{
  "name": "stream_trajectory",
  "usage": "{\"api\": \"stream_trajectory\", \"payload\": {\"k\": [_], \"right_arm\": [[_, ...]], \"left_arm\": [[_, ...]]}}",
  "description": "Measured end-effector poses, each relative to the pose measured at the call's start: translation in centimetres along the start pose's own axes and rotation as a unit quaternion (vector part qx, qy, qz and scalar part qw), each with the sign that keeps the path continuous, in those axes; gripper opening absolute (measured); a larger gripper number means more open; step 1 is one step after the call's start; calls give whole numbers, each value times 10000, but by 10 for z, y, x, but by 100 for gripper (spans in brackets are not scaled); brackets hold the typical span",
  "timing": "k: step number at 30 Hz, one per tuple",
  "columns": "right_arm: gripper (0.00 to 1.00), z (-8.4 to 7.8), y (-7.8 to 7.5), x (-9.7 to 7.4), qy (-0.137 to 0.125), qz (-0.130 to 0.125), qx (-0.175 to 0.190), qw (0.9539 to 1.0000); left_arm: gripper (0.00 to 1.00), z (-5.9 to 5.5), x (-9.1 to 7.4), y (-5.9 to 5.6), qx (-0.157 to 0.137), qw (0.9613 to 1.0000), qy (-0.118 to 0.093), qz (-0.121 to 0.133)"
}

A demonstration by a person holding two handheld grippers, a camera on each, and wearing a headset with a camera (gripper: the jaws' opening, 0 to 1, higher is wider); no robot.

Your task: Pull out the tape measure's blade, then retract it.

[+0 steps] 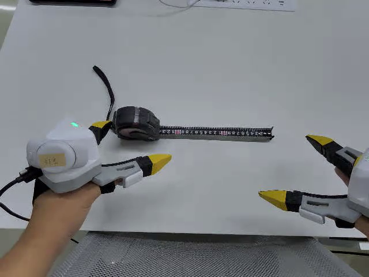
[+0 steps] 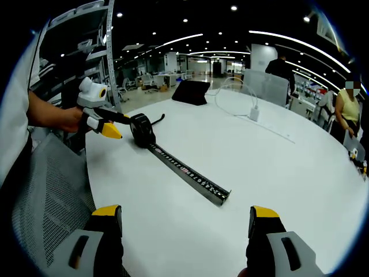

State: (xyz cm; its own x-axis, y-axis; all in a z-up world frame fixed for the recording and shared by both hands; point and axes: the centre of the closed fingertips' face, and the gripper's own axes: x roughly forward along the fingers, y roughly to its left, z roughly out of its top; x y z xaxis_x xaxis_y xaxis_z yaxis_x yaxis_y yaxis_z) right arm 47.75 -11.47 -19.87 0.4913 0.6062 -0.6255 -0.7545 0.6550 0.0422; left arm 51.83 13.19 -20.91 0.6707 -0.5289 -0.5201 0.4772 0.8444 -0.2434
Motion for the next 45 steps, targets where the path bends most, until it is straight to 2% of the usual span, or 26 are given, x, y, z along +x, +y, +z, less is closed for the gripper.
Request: {"api": "stream_trajectory", "payload": {"k": [14,27,45], "right_arm": [[87,0,-7,3,69,16,-120,9999],[83,2,-20,7,163,68,-279,9995],[77,10,-34,21,329,298,-628,9970]], "left_arm": [[85,1,4,4,-75,9998,-27,167],[81,1,14,12,-174,9982,20,571],[77,6,22,18,-439,9930,9,1096]]}}
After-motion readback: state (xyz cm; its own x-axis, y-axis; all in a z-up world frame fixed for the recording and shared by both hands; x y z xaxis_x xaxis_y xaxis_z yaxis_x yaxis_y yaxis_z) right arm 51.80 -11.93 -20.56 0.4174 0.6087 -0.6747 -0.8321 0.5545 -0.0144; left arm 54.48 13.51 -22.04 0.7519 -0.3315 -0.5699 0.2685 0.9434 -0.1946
